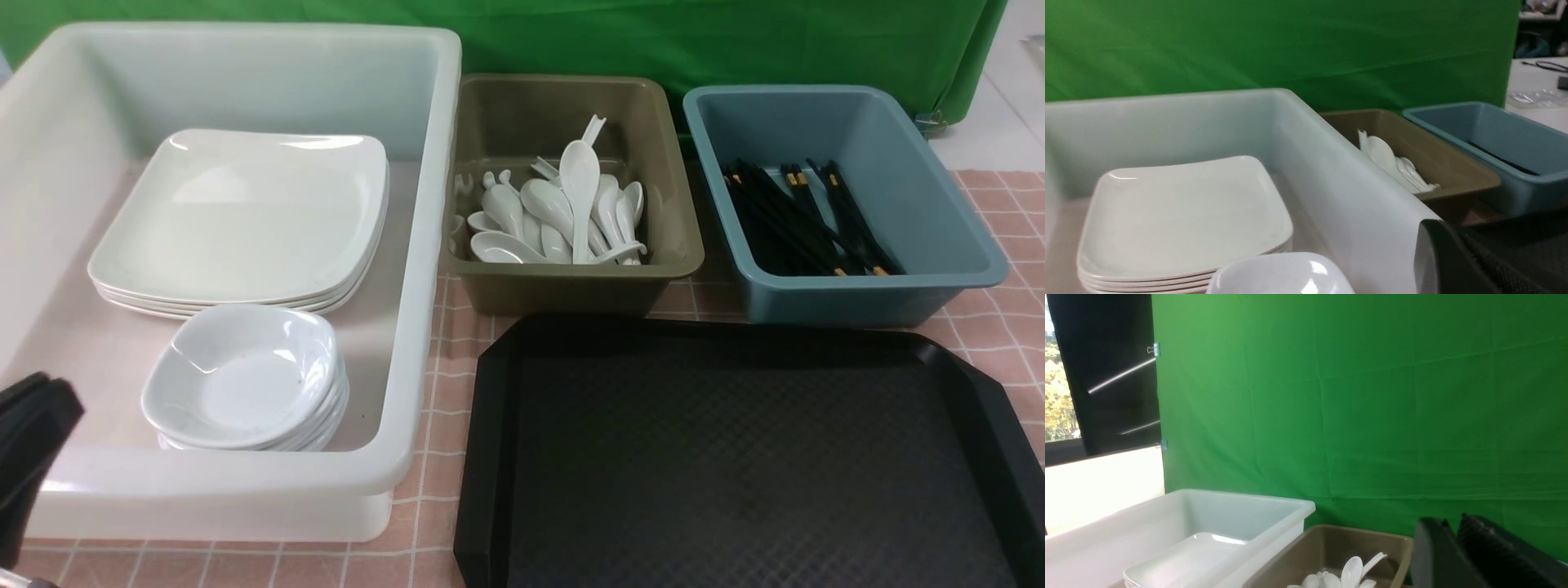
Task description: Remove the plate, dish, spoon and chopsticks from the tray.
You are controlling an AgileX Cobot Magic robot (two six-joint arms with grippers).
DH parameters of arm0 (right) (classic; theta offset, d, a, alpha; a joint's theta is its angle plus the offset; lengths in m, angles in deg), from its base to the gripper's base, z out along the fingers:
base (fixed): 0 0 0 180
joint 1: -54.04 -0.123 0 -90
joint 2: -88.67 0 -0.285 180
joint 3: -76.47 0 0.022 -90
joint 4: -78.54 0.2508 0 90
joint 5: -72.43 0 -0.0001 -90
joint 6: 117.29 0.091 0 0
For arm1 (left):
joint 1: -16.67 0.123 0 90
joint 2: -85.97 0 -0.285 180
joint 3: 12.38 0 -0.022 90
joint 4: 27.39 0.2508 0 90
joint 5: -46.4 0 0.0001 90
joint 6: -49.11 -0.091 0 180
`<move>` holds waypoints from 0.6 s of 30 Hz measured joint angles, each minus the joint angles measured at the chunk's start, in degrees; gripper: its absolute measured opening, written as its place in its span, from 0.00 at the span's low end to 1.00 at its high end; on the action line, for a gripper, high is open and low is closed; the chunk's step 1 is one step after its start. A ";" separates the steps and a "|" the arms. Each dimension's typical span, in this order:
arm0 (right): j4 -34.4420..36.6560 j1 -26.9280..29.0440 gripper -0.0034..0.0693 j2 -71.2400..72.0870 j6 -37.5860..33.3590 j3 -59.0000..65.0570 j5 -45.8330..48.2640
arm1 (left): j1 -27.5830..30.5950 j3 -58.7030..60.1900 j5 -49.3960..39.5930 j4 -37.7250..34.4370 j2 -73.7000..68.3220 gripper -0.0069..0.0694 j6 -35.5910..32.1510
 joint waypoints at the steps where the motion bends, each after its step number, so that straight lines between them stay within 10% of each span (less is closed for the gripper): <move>1: 0.00 0.00 0.25 0.04 0.00 0.00 0.00 | 2.61 2.78 0.86 0.75 1.99 0.09 0.91; 9: 0.00 0.00 0.26 0.04 0.00 0.00 0.00 | 15.11 10.99 -0.02 1.71 11.29 0.10 2.01; 18: 0.00 0.00 0.28 0.04 0.00 0.00 0.01 | 14.90 11.05 -9.19 2.79 11.72 0.10 1.41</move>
